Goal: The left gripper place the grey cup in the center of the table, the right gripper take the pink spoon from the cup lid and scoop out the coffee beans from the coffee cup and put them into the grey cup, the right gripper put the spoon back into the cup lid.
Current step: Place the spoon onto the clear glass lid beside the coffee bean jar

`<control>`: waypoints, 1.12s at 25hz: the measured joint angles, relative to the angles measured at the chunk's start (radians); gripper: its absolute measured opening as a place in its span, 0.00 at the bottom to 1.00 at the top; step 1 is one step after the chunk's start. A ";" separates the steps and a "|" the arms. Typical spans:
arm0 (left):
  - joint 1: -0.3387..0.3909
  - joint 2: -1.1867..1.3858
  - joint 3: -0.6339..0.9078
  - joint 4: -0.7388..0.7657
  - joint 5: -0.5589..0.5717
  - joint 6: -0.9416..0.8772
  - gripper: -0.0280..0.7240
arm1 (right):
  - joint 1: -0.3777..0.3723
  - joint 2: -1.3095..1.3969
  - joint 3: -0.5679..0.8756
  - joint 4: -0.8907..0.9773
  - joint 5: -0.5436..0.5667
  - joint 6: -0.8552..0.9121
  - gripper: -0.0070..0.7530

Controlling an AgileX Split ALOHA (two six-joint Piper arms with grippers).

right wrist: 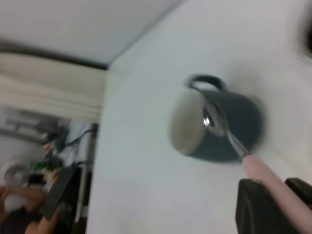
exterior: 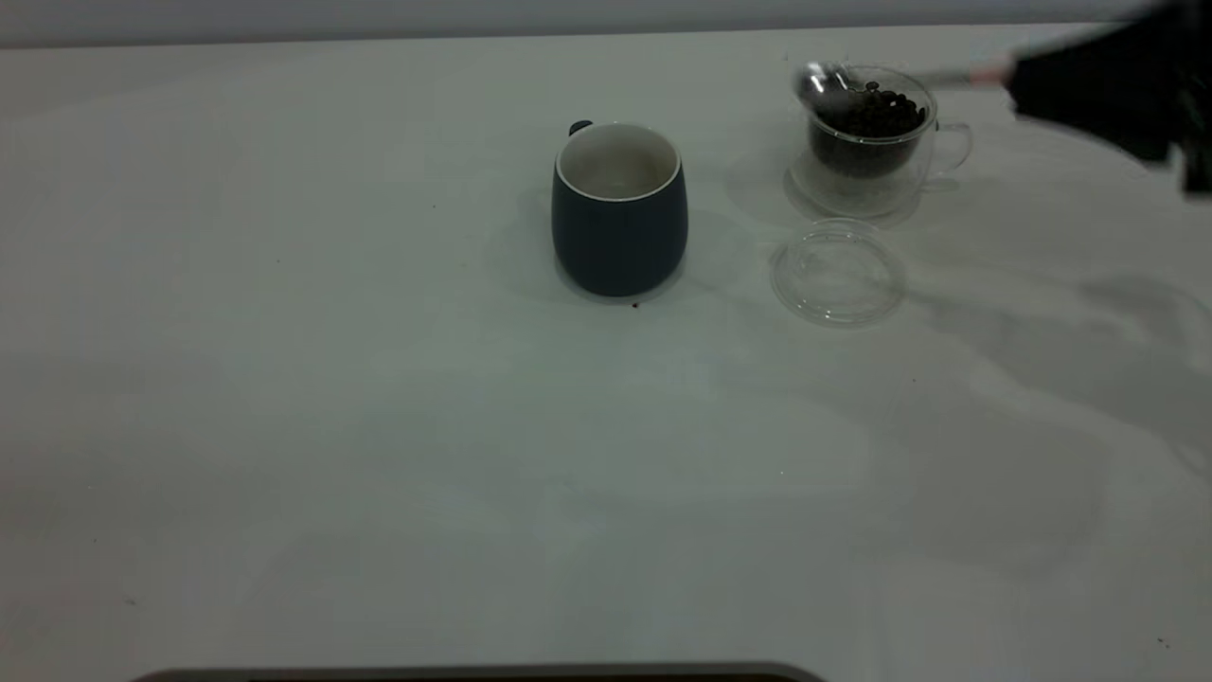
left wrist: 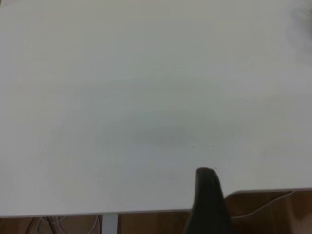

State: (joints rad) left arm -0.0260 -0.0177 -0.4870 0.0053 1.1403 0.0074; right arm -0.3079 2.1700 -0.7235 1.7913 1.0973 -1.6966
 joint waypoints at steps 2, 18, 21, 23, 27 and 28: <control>0.000 0.000 0.000 0.000 0.000 0.000 0.82 | -0.026 0.000 0.035 0.000 -0.029 0.004 0.15; 0.000 0.000 0.000 0.000 0.000 0.002 0.82 | -0.045 0.281 -0.139 -0.017 -0.046 0.123 0.15; 0.000 0.000 0.000 0.000 0.000 0.002 0.82 | -0.034 0.299 -0.163 -0.013 -0.070 0.144 0.15; 0.000 0.000 0.000 0.000 0.000 0.002 0.82 | -0.028 0.308 -0.183 -0.010 -0.081 0.155 0.15; 0.000 0.000 0.000 0.000 0.000 0.002 0.82 | -0.009 0.310 -0.215 -0.008 -0.122 0.184 0.15; 0.000 0.000 0.000 0.000 0.000 0.002 0.82 | -0.004 0.310 -0.221 -0.008 -0.129 0.192 0.15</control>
State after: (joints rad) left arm -0.0260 -0.0177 -0.4870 0.0053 1.1403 0.0097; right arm -0.3121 2.4799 -0.9449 1.7834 0.9684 -1.5045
